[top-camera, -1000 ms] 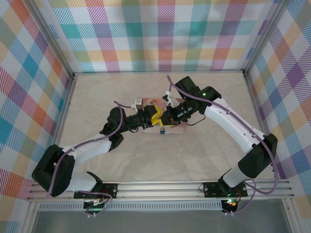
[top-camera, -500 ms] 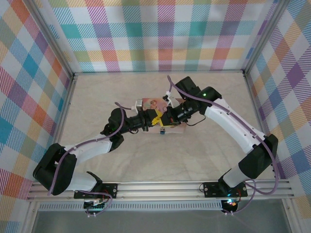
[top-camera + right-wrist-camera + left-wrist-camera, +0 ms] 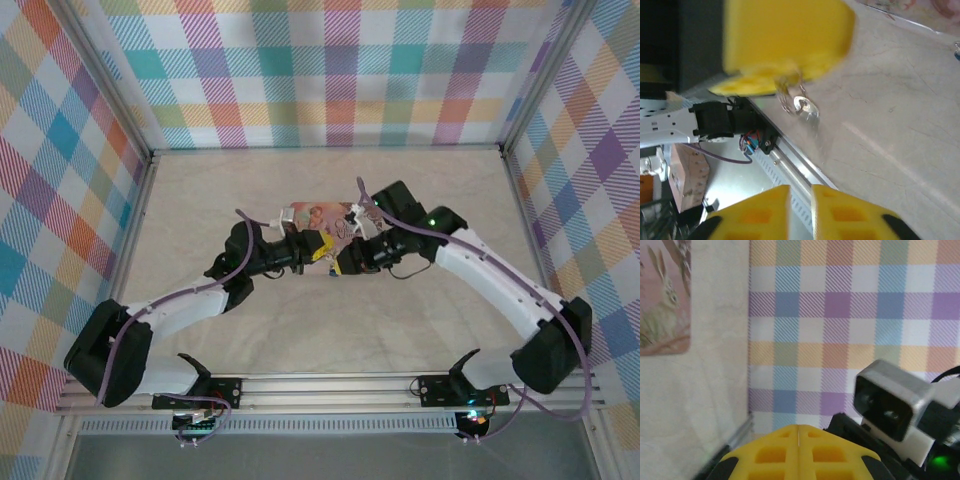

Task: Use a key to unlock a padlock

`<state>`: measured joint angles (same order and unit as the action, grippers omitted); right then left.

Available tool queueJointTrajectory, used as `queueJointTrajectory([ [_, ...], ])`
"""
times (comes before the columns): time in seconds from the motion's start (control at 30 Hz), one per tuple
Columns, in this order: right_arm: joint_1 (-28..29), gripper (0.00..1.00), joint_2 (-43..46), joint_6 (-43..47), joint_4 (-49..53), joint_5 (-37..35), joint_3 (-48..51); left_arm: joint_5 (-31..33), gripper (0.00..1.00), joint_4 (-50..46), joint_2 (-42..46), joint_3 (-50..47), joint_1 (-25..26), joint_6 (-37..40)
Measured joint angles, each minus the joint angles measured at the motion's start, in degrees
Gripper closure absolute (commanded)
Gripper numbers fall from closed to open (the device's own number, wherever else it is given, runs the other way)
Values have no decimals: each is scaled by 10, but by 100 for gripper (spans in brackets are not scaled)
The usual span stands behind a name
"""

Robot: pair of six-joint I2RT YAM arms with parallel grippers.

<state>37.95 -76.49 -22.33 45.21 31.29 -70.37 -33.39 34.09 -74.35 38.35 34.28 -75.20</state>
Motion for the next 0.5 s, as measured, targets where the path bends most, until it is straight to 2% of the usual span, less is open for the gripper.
queueJointTrajectory([
  [0.07,0,63,49,-17,-62,-15,67,14,100,-93,26,43,-1,66],
  [0.23,0,51,170,-59,-224,-65,203,38,100,-243,75,165,-1,210],
  [0.37,0,45,239,-86,-372,-115,265,52,100,-300,89,225,1,294],
  [0.5,0,46,273,-103,-490,-151,295,66,100,-331,91,242,8,344],
])
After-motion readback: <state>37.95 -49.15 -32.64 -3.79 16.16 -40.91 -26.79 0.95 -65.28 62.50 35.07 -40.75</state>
